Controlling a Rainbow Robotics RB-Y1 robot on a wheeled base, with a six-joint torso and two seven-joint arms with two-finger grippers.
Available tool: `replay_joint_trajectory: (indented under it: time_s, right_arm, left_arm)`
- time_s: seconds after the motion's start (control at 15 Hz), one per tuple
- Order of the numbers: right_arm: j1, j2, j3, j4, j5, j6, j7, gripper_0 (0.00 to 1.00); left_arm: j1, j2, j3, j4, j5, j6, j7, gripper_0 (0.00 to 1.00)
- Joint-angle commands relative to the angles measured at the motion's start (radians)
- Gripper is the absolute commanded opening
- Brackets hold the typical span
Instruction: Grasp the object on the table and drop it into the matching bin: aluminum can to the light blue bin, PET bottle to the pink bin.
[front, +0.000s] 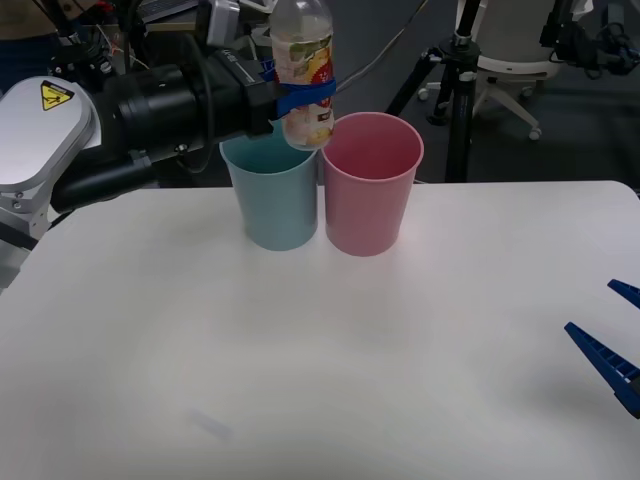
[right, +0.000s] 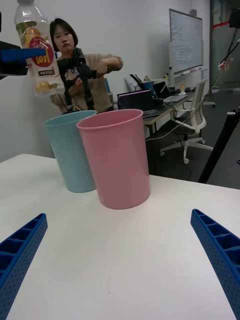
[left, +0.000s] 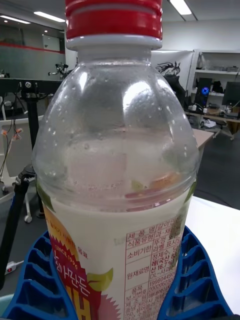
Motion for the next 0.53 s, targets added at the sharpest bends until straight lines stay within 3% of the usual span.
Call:
replay_joint_trajectory:
  time_s: [0.07,0.33,0.53]
  right_arm:
    - [0.0,0.0,0.0,0.0,0.0,0.0,0.0,1.0]
    - [0.0,0.0,0.0,0.0,0.0,0.0,0.0,1.0]
    - [0.0,0.0,0.0,0.0,0.0,0.0,0.0,1.0]
  left_arm:
    - [-0.069,-0.09,0.002,0.097,-0.081,0.001,0.0,0.01]
    - [-0.135,-0.176,0.0,0.206,-0.156,0.012,0.002,0.01]
    - [-0.143,-0.222,0.0,0.222,-0.208,0.041,0.014,0.0]
